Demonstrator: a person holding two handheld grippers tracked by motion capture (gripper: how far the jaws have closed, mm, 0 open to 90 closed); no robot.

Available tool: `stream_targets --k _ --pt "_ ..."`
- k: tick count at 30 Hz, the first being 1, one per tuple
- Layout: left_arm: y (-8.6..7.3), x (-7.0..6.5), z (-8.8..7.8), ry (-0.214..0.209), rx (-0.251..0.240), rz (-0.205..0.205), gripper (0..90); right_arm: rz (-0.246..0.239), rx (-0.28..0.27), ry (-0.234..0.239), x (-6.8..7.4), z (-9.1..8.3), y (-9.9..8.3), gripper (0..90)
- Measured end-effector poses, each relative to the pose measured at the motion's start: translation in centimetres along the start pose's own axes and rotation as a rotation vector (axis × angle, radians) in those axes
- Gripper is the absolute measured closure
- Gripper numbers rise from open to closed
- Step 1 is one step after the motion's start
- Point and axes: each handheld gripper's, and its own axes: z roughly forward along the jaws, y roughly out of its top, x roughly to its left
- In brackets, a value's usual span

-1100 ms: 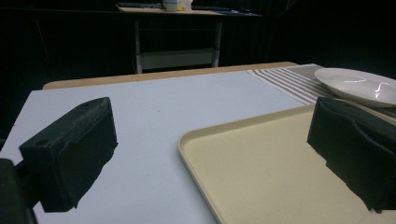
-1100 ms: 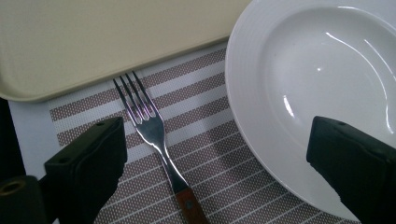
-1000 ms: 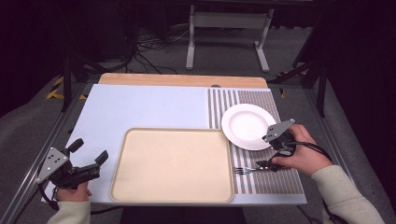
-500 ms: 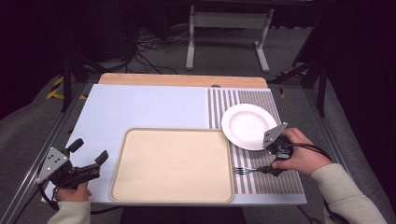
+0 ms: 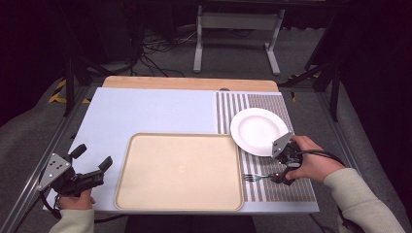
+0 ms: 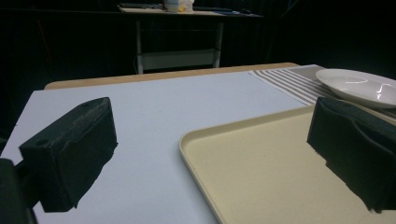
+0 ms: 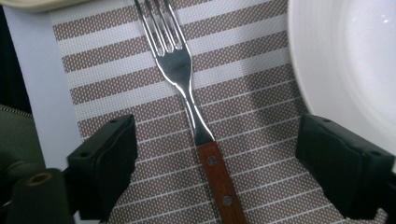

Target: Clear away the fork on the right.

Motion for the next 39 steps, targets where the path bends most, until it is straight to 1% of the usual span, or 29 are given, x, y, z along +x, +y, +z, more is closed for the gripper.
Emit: stream_targets --k 2,3,4,6,7,10,12,13,14,15,16,17,19,22,23,26,27,28,29,31,32,34,37,39 --pt "0.0 0.0 0.0 0.002 0.001 -0.003 1.9 -0.014 0.014 0.003 -0.1 0.2 -0.1 18.6" --pt "0.0 0.1 0.0 0.001 0.002 -0.001 1.9 -0.028 0.031 0.002 -0.1 0.3 -0.1 22.5" --pt "0.0 0.1 0.0 0.001 0.002 -0.001 1.9 -0.034 0.041 0.009 -0.2 0.4 -0.1 26.6" --pt "0.0 0.0 0.0 0.001 0.001 -0.003 1.9 -0.048 0.041 0.033 -0.3 0.6 -0.3 32.4" --pt "0.0 0.0 0.0 0.001 0.001 -0.003 1.9 -0.048 0.041 0.033 -0.3 0.6 -0.3 32.4" --pt "0.0 0.0 0.0 0.000 0.000 -0.002 1.9 -0.080 0.068 0.032 -0.3 0.9 -0.4 41.4" --pt "0.0 0.1 0.0 0.000 0.001 0.000 1.9 -0.103 0.090 0.034 -0.4 0.9 -0.3 44.7" --pt "0.0 0.0 0.0 0.001 0.001 -0.003 1.9 -0.121 0.103 0.038 -0.4 0.9 -0.2 47.2" --pt "0.0 0.0 0.0 0.000 0.002 -0.003 1.9 -0.128 0.114 0.040 -0.4 0.8 -0.2 48.7" --pt "0.0 0.0 0.0 0.000 0.002 -0.002 1.9 -0.148 0.124 0.044 -0.5 0.9 -0.2 49.8" --pt "0.0 0.0 0.0 -0.001 0.000 0.002 1.9 -0.149 0.138 0.045 -0.5 0.9 -0.2 51.1" --pt "0.0 0.0 0.0 -0.001 0.000 0.002 1.9 -0.149 0.138 0.045 -0.5 0.9 -0.2 51.1" --pt "0.0 0.0 0.1 -0.003 0.006 0.002 2.0 -0.174 0.159 0.049 -0.6 0.9 -0.1 55.5" --pt "0.0 0.0 0.1 -0.004 0.006 0.000 2.0 -0.176 0.183 0.058 -0.5 1.1 -0.1 61.3" --pt "0.0 0.0 0.1 -0.005 0.006 0.003 2.0 -0.185 0.195 0.063 -0.5 1.2 0.0 63.3" --pt "-0.1 0.0 0.1 -0.004 0.005 -0.005 2.0 -0.194 0.211 0.070 -0.5 1.5 0.2 65.5" --pt "0.0 0.0 0.1 -0.004 0.007 -0.004 2.0 -0.190 0.208 0.071 -0.4 1.6 0.2 66.7" --pt "0.0 0.0 0.1 -0.006 0.011 0.003 2.2 -0.195 0.219 0.076 -0.4 1.7 0.3 68.4" --pt "0.0 0.0 0.1 -0.006 0.009 0.000 2.3 -0.211 0.226 0.074 -0.5 1.8 0.4 70.3" --pt "0.0 0.0 0.1 -0.007 0.010 -0.005 2.4 -0.230 0.250 0.070 -0.5 1.9 0.6 74.1" --pt "0.0 0.0 0.1 -0.006 0.009 -0.005 2.4 -0.240 0.247 0.065 -0.5 1.9 0.6 75.1" --pt "0.0 0.1 0.0 -0.006 0.009 -0.005 2.4 -0.265 0.255 0.072 -0.5 2.1 0.7 75.7" --pt "0.0 0.1 0.1 -0.007 0.007 -0.006 2.4 -0.286 0.264 0.070 -0.5 2.3 0.8 76.5" --pt "0.0 0.1 0.1 -0.007 0.010 -0.004 2.5 -0.285 0.259 0.067 -0.4 2.4 0.7 76.7"
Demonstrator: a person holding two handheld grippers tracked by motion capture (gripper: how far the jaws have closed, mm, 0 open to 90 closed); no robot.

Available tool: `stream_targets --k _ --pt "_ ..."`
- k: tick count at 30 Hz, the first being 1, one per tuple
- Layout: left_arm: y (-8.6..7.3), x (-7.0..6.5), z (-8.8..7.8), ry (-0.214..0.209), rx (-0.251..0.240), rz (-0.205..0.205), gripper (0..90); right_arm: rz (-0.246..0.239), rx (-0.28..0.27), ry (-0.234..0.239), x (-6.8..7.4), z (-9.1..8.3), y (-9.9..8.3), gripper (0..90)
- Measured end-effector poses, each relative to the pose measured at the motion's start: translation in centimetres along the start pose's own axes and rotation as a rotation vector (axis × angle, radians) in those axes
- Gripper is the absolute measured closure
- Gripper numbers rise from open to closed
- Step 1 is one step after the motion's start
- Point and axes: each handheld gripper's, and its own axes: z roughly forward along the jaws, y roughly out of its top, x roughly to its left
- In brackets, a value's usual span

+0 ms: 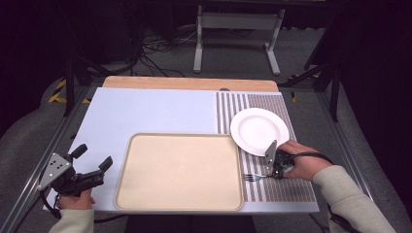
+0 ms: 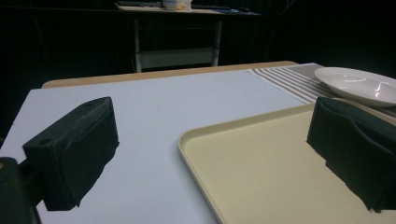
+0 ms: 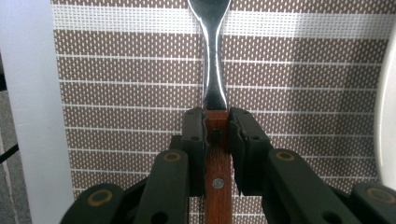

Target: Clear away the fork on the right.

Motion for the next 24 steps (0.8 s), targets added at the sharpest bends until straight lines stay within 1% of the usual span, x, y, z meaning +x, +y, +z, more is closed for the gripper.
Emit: stream_targets --k 2,8,13,15,17,19,23,24 --pt "0.02 0.01 0.00 -0.002 0.001 0.005 2.5 -0.002 -0.003 0.004 -0.01 0.04 -0.04 76.9" --pt "0.01 -0.01 -0.02 -0.001 0.000 0.000 2.6 -0.004 0.009 0.013 -0.09 0.01 0.06 77.1" --pt "0.00 0.00 -0.02 -0.002 0.000 0.000 2.6 -0.013 0.009 0.004 -0.03 0.06 0.12 77.2" --pt "0.01 0.01 -0.02 -0.004 0.001 0.000 2.6 -0.012 0.009 0.009 -0.07 0.07 0.12 77.3" --pt "-0.01 0.01 0.01 -0.003 -0.002 -0.001 2.7 -0.027 0.016 0.007 -0.09 0.03 0.18 77.4" --pt "-0.01 0.03 0.01 -0.003 0.001 0.000 2.7 -0.029 0.011 0.003 -0.07 0.05 0.16 77.5" --pt "-0.01 0.03 0.04 -0.004 0.001 0.003 2.7 -0.023 0.001 0.001 -0.04 0.01 0.04 77.9" --pt "-0.03 0.03 0.05 -0.004 0.002 0.001 2.7 -0.008 0.004 0.004 0.00 -0.02 0.01 77.9"
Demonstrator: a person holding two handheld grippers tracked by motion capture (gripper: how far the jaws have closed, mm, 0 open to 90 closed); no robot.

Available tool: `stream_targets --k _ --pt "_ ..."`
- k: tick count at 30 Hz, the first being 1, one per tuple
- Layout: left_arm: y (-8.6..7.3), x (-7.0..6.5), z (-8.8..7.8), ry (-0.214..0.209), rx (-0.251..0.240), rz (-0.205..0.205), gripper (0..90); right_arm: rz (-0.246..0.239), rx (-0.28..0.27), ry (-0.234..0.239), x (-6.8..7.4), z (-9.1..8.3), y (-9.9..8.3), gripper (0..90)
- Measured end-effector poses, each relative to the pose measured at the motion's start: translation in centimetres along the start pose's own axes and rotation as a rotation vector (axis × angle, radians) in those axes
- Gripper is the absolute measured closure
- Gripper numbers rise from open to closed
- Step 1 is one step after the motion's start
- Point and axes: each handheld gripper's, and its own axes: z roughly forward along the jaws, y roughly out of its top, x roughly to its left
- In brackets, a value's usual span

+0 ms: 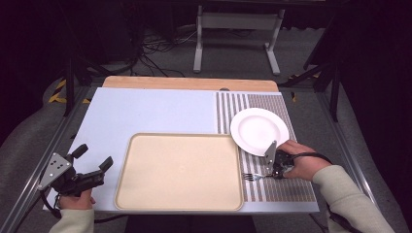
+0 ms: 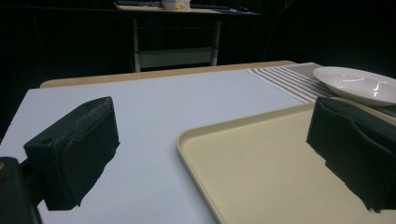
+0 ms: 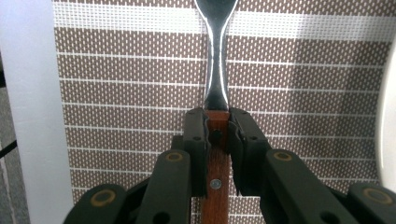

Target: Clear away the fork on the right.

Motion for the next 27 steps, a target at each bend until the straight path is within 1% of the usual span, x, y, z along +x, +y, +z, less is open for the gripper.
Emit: stream_targets --k 2,3,5,7,8,9,10,13,16,19,23,26,27 --pt "0.0 0.0 0.0 -0.001 0.001 0.001 2.7 0.017 0.001 -0.005 0.0 -0.1 0.0 77.9" --pt "0.0 0.0 0.0 0.000 0.001 0.001 2.7 0.017 -0.002 -0.010 -0.1 -0.3 -0.1 77.9" --pt "0.0 0.0 0.0 0.000 0.001 -0.005 2.7 0.033 -0.017 -0.009 -0.1 -0.5 -0.1 77.9" --pt "0.0 0.1 0.0 0.000 -0.001 -0.001 2.7 0.037 -0.028 -0.024 -0.1 -1.2 -0.2 78.0" --pt "0.0 0.1 0.0 0.001 -0.001 -0.002 2.7 0.036 -0.026 -0.022 -0.1 -1.4 -0.2 78.0" --pt "-0.1 0.1 0.0 0.001 0.000 -0.005 2.7 0.039 -0.043 -0.030 -0.1 -1.6 -0.3 77.9" --pt "0.0 0.1 0.0 -0.002 0.004 -0.004 2.7 0.045 -0.045 -0.031 -0.1 -1.9 -0.3 77.9" --pt "0.0 0.1 0.0 -0.002 0.004 -0.005 2.7 0.103 -0.073 -0.041 0.1 -2.8 -0.4 77.9" --pt "0.0 0.1 0.0 -0.002 0.004 -0.006 2.7 0.106 -0.082 -0.046 0.1 -3.1 -0.4 77.9" --pt "-0.1 0.1 0.0 0.001 0.002 -0.010 2.7 0.133 -0.115 -0.066 0.2 -4.0 -0.5 78.0" --pt "-0.1 0.1 0.0 0.000 0.003 -0.011 2.7 0.146 -0.139 -0.085 0.2 -5.0 -0.5 77.9" --pt "-0.1 0.1 0.0 -0.001 0.005 -0.007 2.7 0.158 -0.155 -0.090 0.3 -5.4 -0.4 77.9" --pt "-0.1 0.1 0.0 -0.001 0.004 -0.009 2.7 0.175 -0.165 -0.089 0.3 -5.5 -0.4 77.9"
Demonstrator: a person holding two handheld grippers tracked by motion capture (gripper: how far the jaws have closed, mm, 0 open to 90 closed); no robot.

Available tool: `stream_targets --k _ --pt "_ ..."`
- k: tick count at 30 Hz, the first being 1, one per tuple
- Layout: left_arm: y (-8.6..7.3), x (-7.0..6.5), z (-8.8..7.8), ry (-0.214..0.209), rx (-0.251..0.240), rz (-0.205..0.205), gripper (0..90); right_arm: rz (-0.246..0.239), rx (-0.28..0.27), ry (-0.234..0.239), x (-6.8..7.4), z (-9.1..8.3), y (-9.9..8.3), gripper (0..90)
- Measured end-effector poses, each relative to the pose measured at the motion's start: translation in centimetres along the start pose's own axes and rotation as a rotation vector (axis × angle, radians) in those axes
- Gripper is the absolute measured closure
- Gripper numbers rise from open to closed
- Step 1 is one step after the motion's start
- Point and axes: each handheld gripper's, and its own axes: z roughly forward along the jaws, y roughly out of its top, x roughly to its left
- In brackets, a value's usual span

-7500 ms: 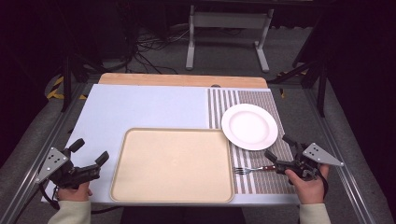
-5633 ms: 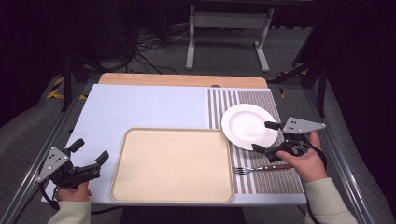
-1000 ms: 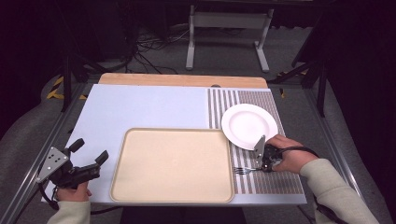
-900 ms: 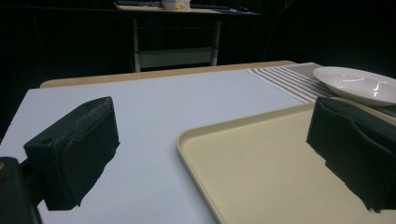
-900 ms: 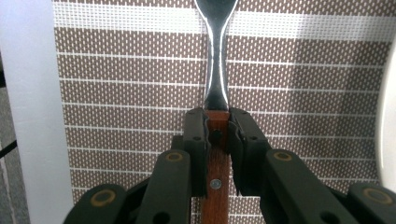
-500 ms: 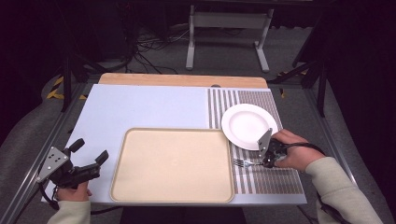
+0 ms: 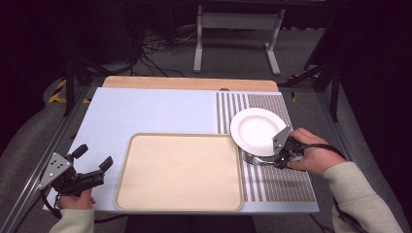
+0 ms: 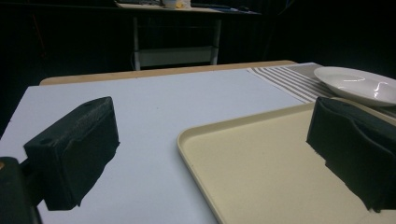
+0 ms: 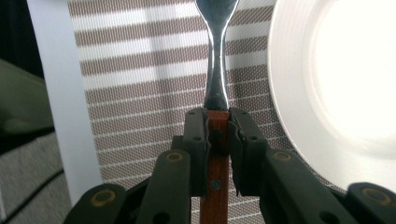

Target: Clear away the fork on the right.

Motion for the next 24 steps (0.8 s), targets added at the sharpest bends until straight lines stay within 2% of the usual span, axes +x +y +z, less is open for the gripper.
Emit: stream_targets --k 1,4,8,9,14,17,19,24 --pt "0.0 0.0 0.0 0.000 0.000 0.000 2.7 0.026 -0.014 0.001 0.0 -0.2 0.0 77.9" --pt "0.0 0.0 0.0 0.002 -0.004 -0.002 2.7 0.065 -0.040 -0.004 0.0 -0.7 0.2 78.0" --pt "0.0 0.0 0.0 0.000 -0.001 -0.001 2.7 0.100 -0.064 -0.004 0.3 -1.1 0.7 78.0" --pt "0.0 0.0 0.0 0.000 -0.001 0.000 2.7 0.129 -0.075 -0.008 0.4 -1.3 0.9 78.0" --pt "0.0 0.0 0.0 0.000 -0.005 0.002 2.7 0.193 -0.120 0.009 0.5 -1.7 1.4 78.0" --pt "0.0 0.0 0.0 0.002 -0.004 0.000 2.7 0.216 -0.143 0.000 0.3 -1.8 1.6 77.9" --pt "0.0 0.0 0.0 0.002 -0.003 0.001 2.8 0.254 -0.173 0.025 0.2 -1.9 1.8 78.0" --pt "0.0 0.0 0.0 0.002 -0.003 0.002 2.7 0.295 -0.201 0.025 0.3 -2.2 2.4 78.0"
